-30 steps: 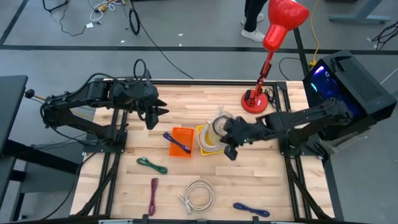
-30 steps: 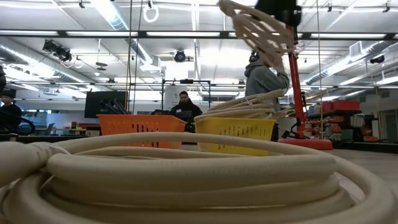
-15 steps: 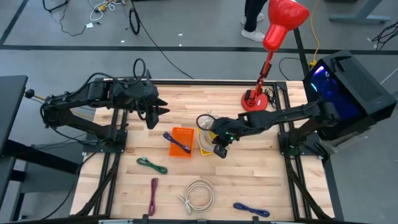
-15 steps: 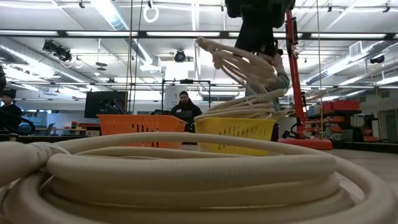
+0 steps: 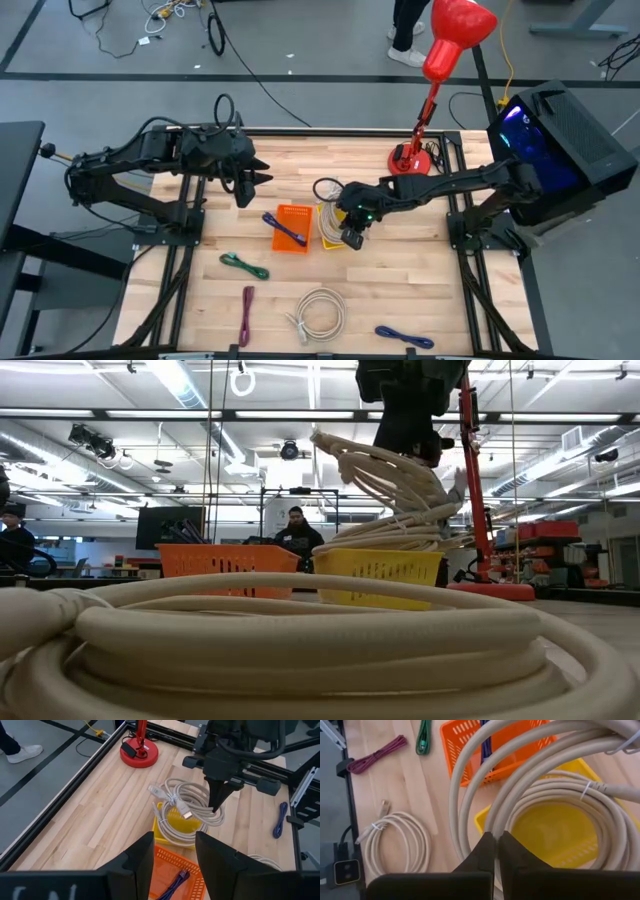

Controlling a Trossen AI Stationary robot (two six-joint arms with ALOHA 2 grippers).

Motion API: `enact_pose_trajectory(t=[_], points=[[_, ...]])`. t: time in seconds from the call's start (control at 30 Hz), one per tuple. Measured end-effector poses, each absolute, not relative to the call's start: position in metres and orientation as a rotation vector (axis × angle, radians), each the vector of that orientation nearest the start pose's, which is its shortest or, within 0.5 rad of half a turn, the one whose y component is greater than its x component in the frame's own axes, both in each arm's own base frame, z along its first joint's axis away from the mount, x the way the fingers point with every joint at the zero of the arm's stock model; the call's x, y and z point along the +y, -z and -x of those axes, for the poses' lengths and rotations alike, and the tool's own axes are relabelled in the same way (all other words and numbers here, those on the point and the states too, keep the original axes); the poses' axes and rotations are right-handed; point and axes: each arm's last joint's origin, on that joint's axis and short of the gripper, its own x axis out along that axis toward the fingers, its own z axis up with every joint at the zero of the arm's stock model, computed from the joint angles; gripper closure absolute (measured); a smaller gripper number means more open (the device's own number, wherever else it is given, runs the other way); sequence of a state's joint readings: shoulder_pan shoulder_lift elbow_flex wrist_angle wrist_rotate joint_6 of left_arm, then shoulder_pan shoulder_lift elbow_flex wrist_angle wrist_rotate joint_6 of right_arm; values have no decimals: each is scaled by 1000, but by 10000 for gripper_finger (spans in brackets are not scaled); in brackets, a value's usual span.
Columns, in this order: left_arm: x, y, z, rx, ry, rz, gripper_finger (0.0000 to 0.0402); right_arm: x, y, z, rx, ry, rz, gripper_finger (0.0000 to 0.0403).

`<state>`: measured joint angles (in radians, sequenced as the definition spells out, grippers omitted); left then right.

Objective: Pick & Place USB Port
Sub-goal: Put the brown HDMI cable into the yellow bin

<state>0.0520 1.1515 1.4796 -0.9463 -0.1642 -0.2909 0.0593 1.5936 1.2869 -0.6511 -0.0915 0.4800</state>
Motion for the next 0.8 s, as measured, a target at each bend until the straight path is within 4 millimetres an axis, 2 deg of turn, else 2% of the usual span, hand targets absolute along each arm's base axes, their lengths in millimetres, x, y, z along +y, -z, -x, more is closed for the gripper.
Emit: enact_pose_trajectory(t=[0.4, 0.8], points=[[15, -424, -203, 584, -298, 246, 252, 22, -244, -345, 1061, 107, -435, 403], [15, -424, -203, 584, -298, 246, 252, 19, -246, -347, 1037, 83, -455, 403]])
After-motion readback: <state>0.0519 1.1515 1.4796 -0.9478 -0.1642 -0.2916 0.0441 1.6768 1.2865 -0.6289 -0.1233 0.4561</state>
